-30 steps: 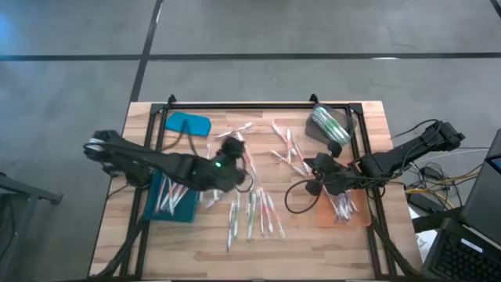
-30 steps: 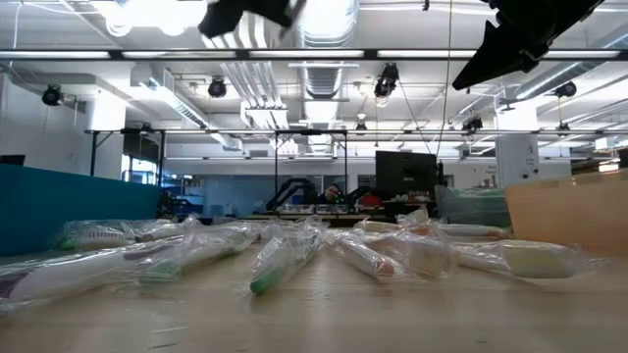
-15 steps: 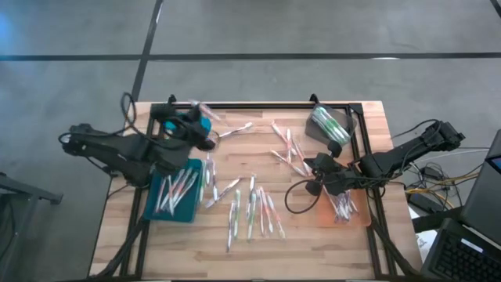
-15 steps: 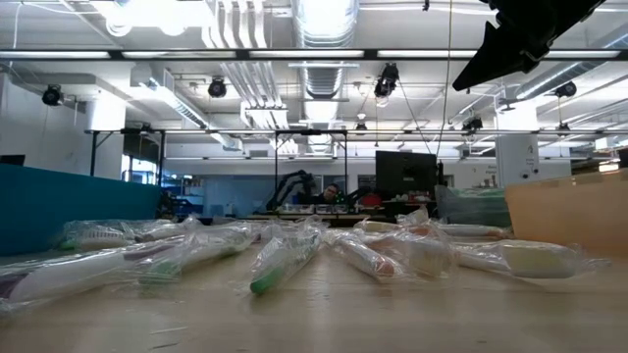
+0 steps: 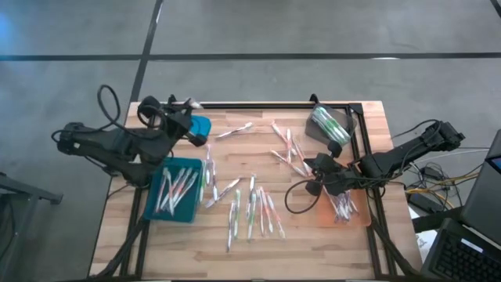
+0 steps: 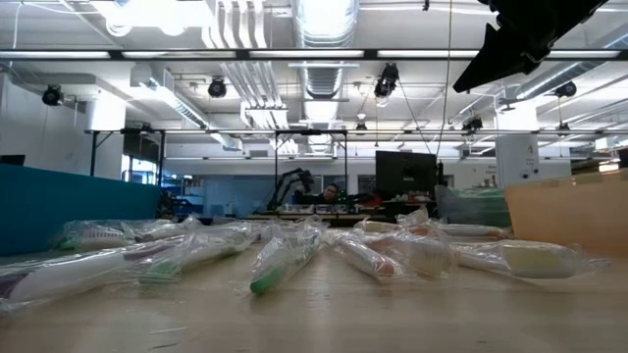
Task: Pick & Place Toothbrushes
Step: Put the orange toothbrush into the blue bin
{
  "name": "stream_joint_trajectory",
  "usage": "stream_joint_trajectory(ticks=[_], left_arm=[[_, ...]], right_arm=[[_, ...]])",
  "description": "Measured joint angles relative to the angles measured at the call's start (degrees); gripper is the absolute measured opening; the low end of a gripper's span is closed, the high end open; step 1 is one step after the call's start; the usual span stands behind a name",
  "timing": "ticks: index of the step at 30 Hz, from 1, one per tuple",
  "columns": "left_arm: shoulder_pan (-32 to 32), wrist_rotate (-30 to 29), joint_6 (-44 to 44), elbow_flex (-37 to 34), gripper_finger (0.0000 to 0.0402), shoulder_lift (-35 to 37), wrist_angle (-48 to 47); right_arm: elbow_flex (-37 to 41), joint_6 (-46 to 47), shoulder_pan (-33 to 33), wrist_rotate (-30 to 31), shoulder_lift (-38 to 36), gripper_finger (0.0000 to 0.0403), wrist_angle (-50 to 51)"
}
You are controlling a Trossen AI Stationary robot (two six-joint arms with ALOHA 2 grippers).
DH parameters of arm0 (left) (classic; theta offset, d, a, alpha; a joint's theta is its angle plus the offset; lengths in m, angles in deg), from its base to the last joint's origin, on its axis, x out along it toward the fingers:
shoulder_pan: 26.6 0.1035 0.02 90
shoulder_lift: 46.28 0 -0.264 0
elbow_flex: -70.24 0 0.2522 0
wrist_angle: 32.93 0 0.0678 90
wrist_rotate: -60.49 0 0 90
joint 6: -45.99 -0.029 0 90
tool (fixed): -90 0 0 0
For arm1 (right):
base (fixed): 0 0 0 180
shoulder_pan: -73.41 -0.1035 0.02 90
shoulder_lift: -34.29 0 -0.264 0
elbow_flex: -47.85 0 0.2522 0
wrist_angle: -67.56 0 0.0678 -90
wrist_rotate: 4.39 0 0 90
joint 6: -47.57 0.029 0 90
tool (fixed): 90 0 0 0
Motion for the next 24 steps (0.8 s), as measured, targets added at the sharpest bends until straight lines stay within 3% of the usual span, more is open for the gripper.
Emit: stream_joint_trajectory(ticks=[6,14,24], left_arm=[[1.3,6.5,2.7,3.9,0.0025,0.0,0.0],[4.3,7.1,3.1,9.8,0.0025,0.1,-0.9],[15.2,9.7,5.5,10.8,0.0025,0.2,-9.5]], right_arm=[[0.0,0.2,0.0,0.0,0.0,0.0008,-0.1],[0.0,0.2,0.0,0.0,0.0,0.0008,-0.3],[0.1,0.2,0.0,-0.2,0.0,0.0008,-1.6]])
